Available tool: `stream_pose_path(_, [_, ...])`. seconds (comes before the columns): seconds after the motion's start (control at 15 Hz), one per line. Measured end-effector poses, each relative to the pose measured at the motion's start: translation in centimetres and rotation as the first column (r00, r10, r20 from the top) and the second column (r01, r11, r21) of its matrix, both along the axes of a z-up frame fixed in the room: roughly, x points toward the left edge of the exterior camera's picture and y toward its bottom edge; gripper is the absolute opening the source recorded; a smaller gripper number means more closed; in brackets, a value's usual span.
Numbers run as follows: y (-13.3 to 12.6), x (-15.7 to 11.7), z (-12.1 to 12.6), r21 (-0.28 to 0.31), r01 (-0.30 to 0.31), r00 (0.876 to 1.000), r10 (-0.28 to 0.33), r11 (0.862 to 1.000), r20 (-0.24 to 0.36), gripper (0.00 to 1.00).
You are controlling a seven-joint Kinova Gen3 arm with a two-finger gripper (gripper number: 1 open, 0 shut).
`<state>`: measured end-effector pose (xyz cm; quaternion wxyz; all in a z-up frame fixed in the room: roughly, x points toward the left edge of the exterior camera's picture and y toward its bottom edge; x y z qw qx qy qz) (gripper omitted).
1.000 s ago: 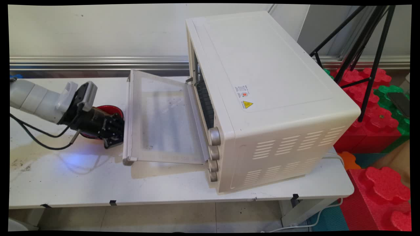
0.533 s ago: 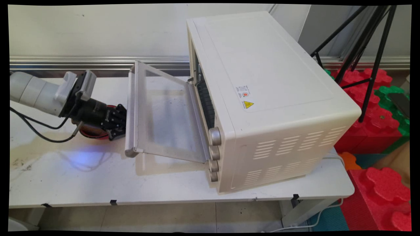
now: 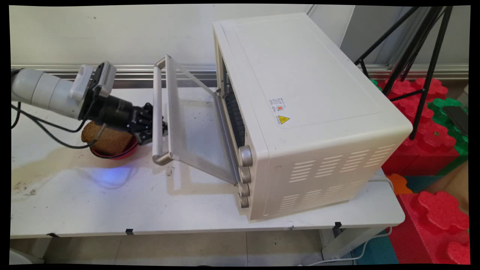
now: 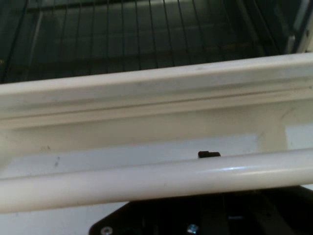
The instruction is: Close the oven
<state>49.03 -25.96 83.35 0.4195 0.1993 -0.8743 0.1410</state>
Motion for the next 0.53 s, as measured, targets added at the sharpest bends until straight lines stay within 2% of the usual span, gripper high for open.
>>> stream_pose_path(0.53, [-2.0,-2.1,1.0,-0.039,-0.003,1.000,0.002,0.999,-0.006,0.00])
